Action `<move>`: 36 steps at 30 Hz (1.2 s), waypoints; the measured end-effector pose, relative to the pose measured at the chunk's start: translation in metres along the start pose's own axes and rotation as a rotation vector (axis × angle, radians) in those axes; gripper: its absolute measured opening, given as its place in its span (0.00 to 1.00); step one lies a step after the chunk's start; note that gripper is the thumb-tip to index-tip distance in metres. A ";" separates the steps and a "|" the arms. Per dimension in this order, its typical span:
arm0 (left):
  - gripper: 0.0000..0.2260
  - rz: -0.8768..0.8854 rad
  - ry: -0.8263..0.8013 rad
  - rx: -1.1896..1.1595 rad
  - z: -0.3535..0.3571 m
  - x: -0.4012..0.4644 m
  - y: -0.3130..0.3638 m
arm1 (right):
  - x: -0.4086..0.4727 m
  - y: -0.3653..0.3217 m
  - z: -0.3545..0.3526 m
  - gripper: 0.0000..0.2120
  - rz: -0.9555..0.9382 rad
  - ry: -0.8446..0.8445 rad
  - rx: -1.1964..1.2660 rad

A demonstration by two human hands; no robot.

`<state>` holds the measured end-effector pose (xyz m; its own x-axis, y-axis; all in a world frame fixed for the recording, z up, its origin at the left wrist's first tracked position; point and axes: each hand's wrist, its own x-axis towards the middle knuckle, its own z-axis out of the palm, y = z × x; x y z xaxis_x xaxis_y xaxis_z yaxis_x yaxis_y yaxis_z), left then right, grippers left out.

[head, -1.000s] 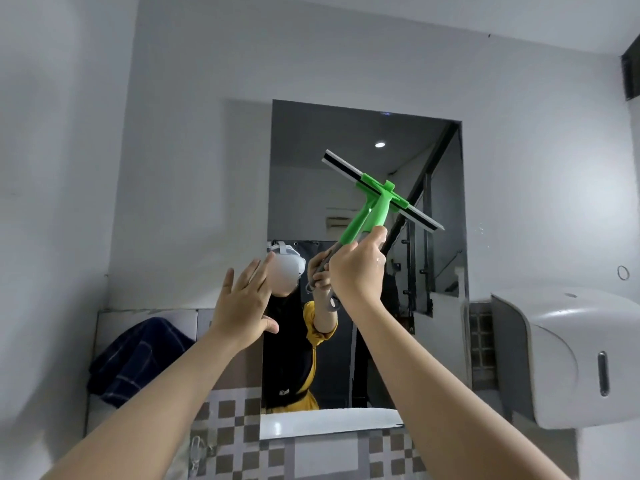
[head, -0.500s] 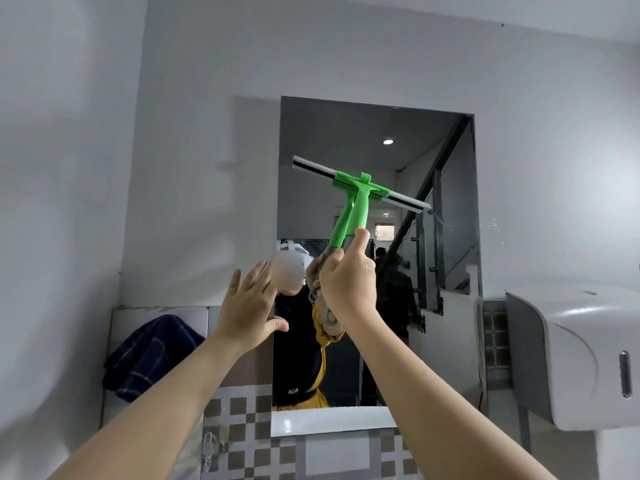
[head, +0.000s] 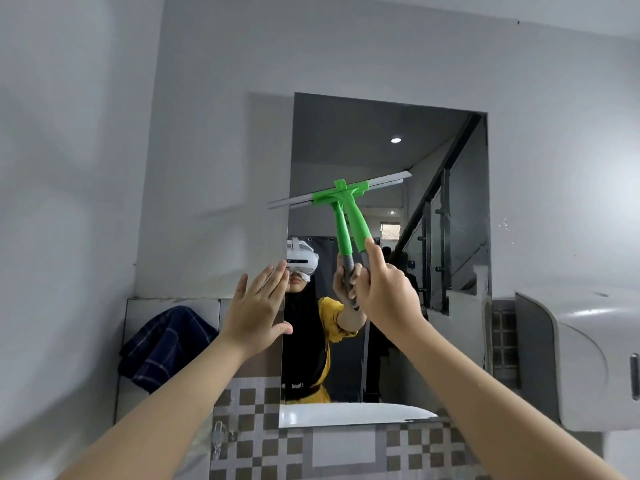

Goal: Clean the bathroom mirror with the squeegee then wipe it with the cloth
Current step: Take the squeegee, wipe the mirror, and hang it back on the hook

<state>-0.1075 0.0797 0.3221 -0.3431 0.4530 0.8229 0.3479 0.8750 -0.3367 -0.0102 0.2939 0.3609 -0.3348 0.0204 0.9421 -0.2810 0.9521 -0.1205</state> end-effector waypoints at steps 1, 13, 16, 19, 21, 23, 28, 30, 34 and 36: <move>0.48 -0.005 0.004 0.000 0.001 0.000 0.001 | -0.001 0.007 -0.004 0.23 -0.028 -0.002 -0.051; 0.47 -0.073 -0.058 0.036 0.001 -0.001 0.009 | 0.013 0.096 -0.061 0.24 -0.316 -0.077 -0.336; 0.48 -0.082 -0.043 0.072 0.000 -0.001 0.012 | 0.012 0.122 -0.071 0.23 -0.354 -0.077 -0.345; 0.49 -0.102 -0.051 0.119 -0.002 0.000 0.016 | 0.011 0.147 -0.083 0.20 -0.364 -0.084 -0.349; 0.47 -0.127 -0.044 0.107 -0.003 0.000 0.022 | 0.010 0.165 -0.091 0.23 -0.371 -0.113 -0.341; 0.46 -0.157 -0.063 0.098 -0.007 0.001 0.028 | 0.008 0.180 -0.099 0.22 -0.356 -0.103 -0.333; 0.50 -0.144 -0.118 0.138 -0.010 0.001 0.039 | 0.000 0.206 -0.114 0.25 -0.312 -0.098 -0.342; 0.51 -0.165 -0.145 0.133 -0.012 0.002 0.043 | -0.003 0.211 -0.117 0.24 -0.311 -0.110 -0.335; 0.47 -0.194 -0.122 0.012 -0.013 0.004 0.048 | -0.005 0.217 -0.119 0.22 -0.294 -0.118 -0.331; 0.45 -0.204 -0.117 -0.016 -0.013 0.004 0.049 | -0.008 0.221 -0.121 0.24 -0.270 -0.120 -0.323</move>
<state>-0.0803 0.1223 0.3150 -0.5064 0.2844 0.8140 0.2747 0.9481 -0.1604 0.0391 0.5406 0.3649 -0.3958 -0.2600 0.8808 -0.0837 0.9653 0.2473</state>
